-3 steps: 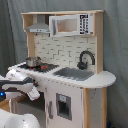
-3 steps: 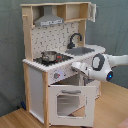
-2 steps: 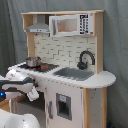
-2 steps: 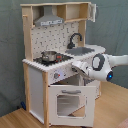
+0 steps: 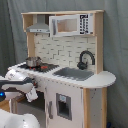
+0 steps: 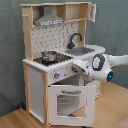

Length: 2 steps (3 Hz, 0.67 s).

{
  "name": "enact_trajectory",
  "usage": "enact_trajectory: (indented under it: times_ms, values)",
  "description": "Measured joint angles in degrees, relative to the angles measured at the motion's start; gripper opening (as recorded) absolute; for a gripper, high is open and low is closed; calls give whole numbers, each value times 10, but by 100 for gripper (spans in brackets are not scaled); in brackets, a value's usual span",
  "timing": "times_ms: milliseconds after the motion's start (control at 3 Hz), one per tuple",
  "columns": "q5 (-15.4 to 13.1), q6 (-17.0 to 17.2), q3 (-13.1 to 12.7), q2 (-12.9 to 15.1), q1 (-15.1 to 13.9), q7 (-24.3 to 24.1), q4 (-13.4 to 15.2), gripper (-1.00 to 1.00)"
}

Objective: Play with the kitchen

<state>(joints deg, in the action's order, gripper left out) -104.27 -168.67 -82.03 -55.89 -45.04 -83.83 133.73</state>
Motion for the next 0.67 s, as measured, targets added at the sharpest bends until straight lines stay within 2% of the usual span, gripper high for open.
enact_trajectory:
  times_ms: [333,667]
  values:
    - [0,0,0,0,0,-1,-1,100]
    - [0,15,9,0,26,-27,11,100]
